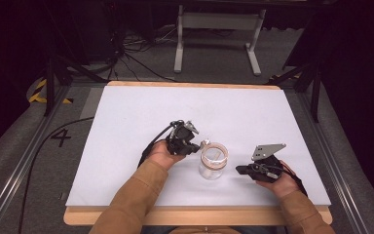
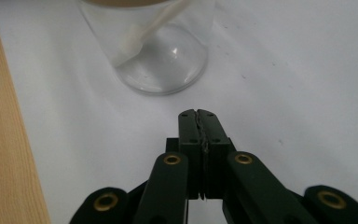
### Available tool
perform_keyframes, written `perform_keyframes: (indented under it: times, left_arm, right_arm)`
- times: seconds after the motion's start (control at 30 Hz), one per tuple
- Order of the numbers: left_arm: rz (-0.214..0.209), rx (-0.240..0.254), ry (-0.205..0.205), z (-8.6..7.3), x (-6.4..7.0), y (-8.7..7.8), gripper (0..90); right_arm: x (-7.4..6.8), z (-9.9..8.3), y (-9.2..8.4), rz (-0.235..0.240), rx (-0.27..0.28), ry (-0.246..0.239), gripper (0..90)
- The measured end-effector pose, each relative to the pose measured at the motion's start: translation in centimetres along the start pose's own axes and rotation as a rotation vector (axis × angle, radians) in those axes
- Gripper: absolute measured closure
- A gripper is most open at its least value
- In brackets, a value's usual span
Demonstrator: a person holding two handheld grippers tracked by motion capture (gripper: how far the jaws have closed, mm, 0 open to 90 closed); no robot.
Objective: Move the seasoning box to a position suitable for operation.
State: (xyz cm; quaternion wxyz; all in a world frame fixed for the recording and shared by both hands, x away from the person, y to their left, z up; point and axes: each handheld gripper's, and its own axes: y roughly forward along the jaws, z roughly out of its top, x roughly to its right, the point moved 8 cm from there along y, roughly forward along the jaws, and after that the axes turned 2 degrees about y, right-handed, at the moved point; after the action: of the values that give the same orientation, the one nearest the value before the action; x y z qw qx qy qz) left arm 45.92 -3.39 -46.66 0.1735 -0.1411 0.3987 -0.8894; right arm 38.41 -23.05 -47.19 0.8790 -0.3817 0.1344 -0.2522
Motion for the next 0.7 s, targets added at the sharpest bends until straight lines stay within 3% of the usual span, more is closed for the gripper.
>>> perform_keyframes:
  times: [0.2, 0.37, 0.5, 0.7]
  left_arm:
    - [0.024, 0.02, 0.015, 0.5, -0.1, 0.6, 89.7]
    - [0.032, 0.011, 0.013, 0.2, -0.1, 0.0, 89.6]
    - [0.042, 0.022, 0.001, -0.4, -0.3, -1.2, 89.5]
    - [0.069, 0.062, -0.037, -1.4, -0.7, -3.7, 89.1]
  right_arm:
    - [-0.5, 0.3, 0.4, -0.006, 0.008, -0.002, 89.3]
    - [-0.6, 0.6, 1.1, -0.023, 0.006, 0.008, 89.4]
    - [-0.4, 0.9, 2.4, -0.048, -0.006, 0.01, 89.5]
    - [-0.7, 1.2, 3.6, -0.028, -0.034, -0.016, 89.5]
